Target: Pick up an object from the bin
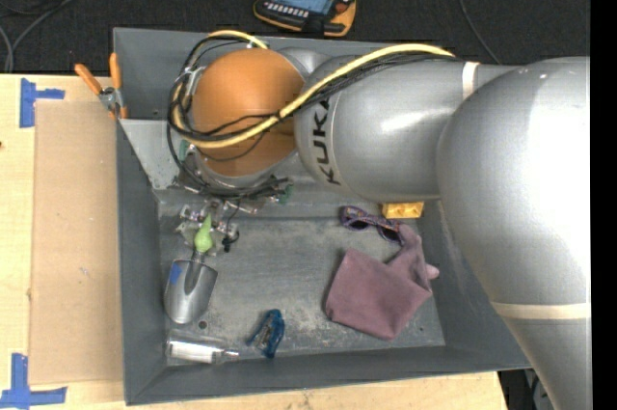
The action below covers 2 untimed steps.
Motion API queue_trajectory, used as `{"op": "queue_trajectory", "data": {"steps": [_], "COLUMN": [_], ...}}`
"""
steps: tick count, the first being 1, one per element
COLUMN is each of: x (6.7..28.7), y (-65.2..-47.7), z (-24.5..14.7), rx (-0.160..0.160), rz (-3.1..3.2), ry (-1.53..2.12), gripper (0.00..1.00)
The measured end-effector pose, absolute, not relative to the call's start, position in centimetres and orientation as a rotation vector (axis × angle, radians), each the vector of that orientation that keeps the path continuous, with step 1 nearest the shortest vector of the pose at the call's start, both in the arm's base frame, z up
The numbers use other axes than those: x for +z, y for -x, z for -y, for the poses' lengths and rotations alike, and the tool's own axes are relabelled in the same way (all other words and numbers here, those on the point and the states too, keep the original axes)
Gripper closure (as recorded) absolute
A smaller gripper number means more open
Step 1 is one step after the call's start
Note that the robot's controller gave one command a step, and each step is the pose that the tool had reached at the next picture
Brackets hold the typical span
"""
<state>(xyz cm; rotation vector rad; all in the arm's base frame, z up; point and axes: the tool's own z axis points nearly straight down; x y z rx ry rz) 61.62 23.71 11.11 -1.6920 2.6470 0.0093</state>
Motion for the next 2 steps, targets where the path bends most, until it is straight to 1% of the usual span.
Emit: {"op": "queue_trajectory", "data": {"steps": [2], "x": [15.3], "y": [-61.6], "z": [-23.8], "rx": [0.011], "rz": [-2.650], "ry": [1.685], "gripper": [1.00]}}
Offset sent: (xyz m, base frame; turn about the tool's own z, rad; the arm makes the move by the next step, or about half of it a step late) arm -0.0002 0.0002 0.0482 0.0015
